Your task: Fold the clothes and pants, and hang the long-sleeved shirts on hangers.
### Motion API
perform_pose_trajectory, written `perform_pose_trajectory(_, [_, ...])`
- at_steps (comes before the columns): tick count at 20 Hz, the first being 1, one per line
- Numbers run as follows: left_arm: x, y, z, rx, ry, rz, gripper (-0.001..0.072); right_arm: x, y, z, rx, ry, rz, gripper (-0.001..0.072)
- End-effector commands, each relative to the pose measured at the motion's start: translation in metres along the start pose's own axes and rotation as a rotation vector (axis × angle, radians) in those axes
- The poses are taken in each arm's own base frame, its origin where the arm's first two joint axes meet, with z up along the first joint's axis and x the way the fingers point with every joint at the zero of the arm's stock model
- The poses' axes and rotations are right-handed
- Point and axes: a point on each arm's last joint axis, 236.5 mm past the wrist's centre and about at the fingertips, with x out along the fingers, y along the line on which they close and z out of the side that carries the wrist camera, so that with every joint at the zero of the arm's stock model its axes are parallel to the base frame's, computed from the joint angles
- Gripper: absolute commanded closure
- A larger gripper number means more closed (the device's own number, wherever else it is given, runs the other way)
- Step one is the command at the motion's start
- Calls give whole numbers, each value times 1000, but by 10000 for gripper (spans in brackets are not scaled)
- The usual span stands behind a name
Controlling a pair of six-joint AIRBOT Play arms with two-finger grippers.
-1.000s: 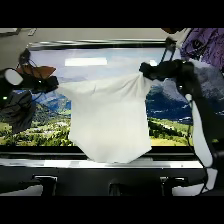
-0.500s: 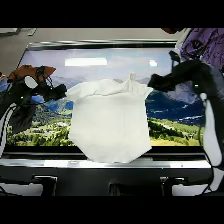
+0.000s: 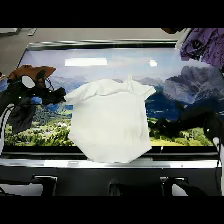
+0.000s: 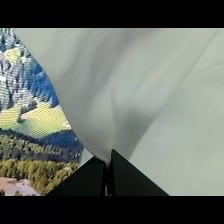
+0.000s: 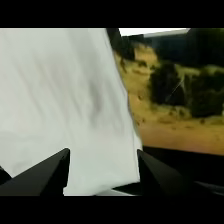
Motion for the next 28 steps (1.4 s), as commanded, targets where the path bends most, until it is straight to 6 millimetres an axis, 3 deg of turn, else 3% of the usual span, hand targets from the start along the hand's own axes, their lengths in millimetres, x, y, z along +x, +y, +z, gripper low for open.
perform_pose_trajectory(1, [-1, 3, -15, -1, 64, 11, 692, 43, -13, -63, 80, 102, 4, 217])
perform_pose_trajectory(3, [-1, 3, -18, -1, 76, 13, 692, 58, -13, -71, 111, 105, -22, 215])
perform_pose_trajectory(4, [-1, 4, -19, -1, 81, 14, 692, 63, -9, -69, 101, 87, -32, 169])
perform_pose_trajectory(8, [-1, 4, -21, -1, 88, 16, 692, 72, -2, -60, 115, 29, -52, 176])
perform_pose_trajectory(9, [-1, 4, -21, -1, 88, 16, 692, 73, -3, -58, 120, 24, -53, 228])
perform_pose_trajectory(10, [-1, 4, -21, -1, 88, 16, 692, 73, -5, -56, 125, 16, -63, 374])
perform_pose_trajectory(11, [-1, 4, -21, -1, 89, 16, 692, 73, -5, -54, 124, 6, -63, 399])
perform_pose_trajectory(13, [-1, 4, -22, -1, 91, 16, 692, 72, -5, -48, 110, -18, -65, 674])
perform_pose_trajectory(15, [-1, 4, -22, -1, 91, 16, 692, 65, -4, -32, 83, -64, -82, 677])
perform_pose_trajectory(18, [-1, 4, -23, -1, 98, 18, 692, 22, 2, 21, 52, -213, -132, 678])
perform_pose_trajectory(23, [-1, 2, -24, 4, 100, 17, 692, -100, 22, 144, 93, -582, -78, 678])
perform_pose_trajectory(24, [0, 1, -25, 8, 102, 16, 692, -116, 24, 164, 96, -629, -70, 678])
perform_pose_trajectory(26, [2, -5, -29, 21, 108, 15, 692, -132, 28, 202, 105, -673, -59, 677])
perform_pose_trajectory(28, [4, -12, -33, 39, 116, 13, 692, -125, 29, 223, 121, -643, -51, 675])
